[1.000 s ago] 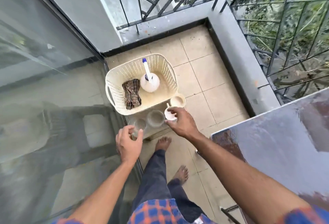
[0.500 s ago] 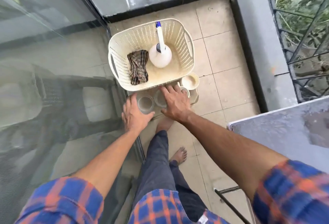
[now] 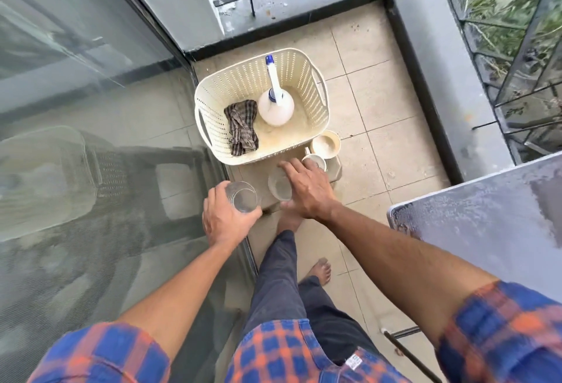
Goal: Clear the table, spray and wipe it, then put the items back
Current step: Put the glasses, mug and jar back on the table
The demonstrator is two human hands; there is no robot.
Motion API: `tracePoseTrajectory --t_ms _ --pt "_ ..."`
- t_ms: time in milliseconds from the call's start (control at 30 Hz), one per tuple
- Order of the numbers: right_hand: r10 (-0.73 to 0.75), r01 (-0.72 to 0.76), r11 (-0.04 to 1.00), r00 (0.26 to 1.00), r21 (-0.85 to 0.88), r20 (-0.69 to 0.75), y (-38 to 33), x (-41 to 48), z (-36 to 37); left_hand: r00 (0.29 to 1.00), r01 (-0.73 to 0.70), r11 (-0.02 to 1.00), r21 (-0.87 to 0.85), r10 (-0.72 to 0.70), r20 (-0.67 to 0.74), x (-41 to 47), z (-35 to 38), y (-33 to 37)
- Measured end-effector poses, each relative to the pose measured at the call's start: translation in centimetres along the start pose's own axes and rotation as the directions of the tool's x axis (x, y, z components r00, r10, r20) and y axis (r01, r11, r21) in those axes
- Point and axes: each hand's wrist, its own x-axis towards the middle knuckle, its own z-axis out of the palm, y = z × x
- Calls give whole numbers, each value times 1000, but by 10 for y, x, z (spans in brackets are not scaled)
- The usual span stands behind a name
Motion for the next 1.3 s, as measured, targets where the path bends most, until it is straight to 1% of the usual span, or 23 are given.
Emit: tracePoseTrajectory --t_ms 100,167,267,300,400,533,600,733,767,867,1000,1067,1167,1200,1300 --pt "-3 12 995 995 95 -96 -4 -25 -10 998 -49 999 -3 49 -27 -14 -22 5" --pt "10 19 988 983 154 -183 -6 -47 -21 996 -87 995 -46 85 -30 -23 -38 16" --pt "8 79 961 950 266 -312 -4 -84 -45 982 -185 976 -117 180 -51 -31 -66 42" --pt "22 96 945 934 311 -356 0 -102 -56 970 -243 961 -128 238 -55 -36 -75 57" --pt "129 111 896 861 429 -492 16 -158 -85 907 -421 900 -111 419 -39 -42 -92 104" --pt "319 25 879 712 476 -626 53 -248 -110 784 -619 782 -74 621 14 -59 -86 183" --pt "414 -40 863 629 504 -658 75 -286 -114 712 -700 711 -64 702 23 -71 -73 220" --pt "637 -162 753 421 638 -645 123 -369 -108 594 -794 603 -76 797 107 -111 -34 287" --pt "679 -189 724 367 664 -635 134 -389 -105 553 -821 564 -87 824 127 -123 -24 303" --pt "778 -258 629 216 734 -590 162 -442 -97 439 -873 468 -137 877 195 -157 6 346" --pt "851 -288 516 66 806 -521 197 -492 -91 311 -920 362 -151 908 279 -202 41 399" --pt "864 -299 483 10 823 -503 213 -507 -90 264 -935 321 -149 913 311 -219 57 423" --pt "894 -314 401 -69 860 -442 239 -521 -92 197 -957 261 -129 907 371 -238 85 464" --pt "901 -317 380 -85 869 -425 248 -523 -93 186 -957 257 -134 899 396 -244 94 478" --pt "915 -329 348 -87 878 -395 277 -520 -101 146 -954 243 -176 890 433 -249 125 518"
